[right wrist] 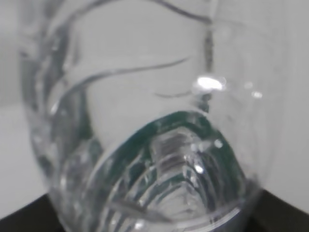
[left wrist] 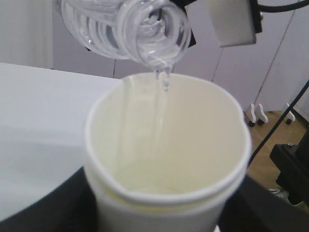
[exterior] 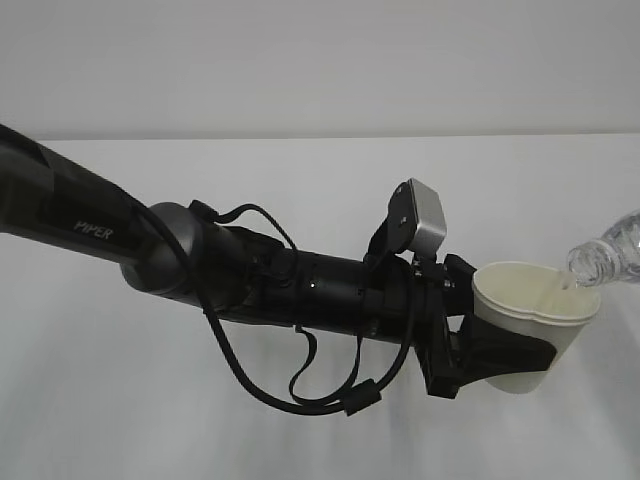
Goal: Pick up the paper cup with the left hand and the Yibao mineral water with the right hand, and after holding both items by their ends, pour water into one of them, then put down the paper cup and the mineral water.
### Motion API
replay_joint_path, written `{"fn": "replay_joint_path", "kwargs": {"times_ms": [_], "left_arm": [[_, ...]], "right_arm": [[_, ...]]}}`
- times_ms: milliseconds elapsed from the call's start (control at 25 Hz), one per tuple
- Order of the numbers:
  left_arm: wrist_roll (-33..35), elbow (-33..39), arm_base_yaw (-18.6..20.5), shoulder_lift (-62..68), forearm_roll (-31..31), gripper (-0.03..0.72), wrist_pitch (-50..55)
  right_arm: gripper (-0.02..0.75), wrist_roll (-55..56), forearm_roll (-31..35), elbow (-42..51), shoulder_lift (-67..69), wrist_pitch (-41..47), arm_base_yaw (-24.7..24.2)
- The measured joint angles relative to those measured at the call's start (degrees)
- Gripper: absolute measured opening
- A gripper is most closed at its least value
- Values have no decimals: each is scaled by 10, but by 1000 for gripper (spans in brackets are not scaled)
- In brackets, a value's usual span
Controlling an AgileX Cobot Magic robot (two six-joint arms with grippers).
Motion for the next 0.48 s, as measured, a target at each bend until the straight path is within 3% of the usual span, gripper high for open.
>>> {"fn": "replay_joint_path", "kwargs": {"times_ms": [480], "left_arm": [[0, 0, 0, 0, 3, 461, 0]], "right_arm": [[455, 0, -1, 0, 0, 0, 0]]}}
